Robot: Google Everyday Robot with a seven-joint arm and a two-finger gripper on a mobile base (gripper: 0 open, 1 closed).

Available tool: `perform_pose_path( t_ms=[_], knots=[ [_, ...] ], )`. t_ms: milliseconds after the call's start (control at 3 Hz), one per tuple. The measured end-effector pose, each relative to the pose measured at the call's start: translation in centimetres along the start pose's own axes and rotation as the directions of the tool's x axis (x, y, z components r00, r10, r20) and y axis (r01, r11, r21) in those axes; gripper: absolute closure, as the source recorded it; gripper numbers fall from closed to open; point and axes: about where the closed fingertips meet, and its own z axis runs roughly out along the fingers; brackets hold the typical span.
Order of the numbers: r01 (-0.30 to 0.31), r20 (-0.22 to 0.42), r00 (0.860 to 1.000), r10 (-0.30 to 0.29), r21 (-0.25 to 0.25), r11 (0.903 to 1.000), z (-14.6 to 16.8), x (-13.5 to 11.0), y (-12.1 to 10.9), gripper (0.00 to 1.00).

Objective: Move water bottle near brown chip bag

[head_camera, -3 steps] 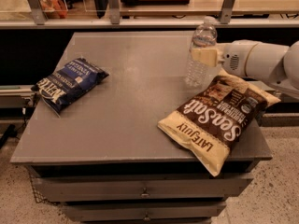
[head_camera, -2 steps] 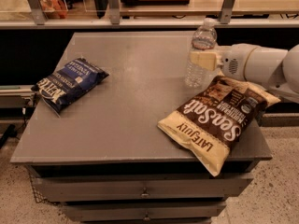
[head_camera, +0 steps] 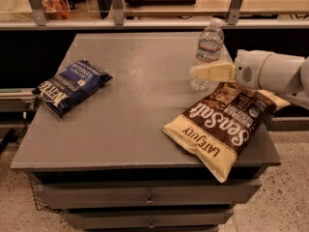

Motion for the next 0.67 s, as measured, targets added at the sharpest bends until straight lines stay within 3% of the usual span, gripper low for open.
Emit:
perform_pose_path(
  t_ms=[333,667],
  knots=[
    [0.037,0.011,0.999,-0.036,-0.02,0.9991,-2.6,1.2,-2.2,0.0],
    [0.064,0.014,0.998,-0.065,0.022,0.9977,-7.6,2.2,-6.3,0.0]
  ],
)
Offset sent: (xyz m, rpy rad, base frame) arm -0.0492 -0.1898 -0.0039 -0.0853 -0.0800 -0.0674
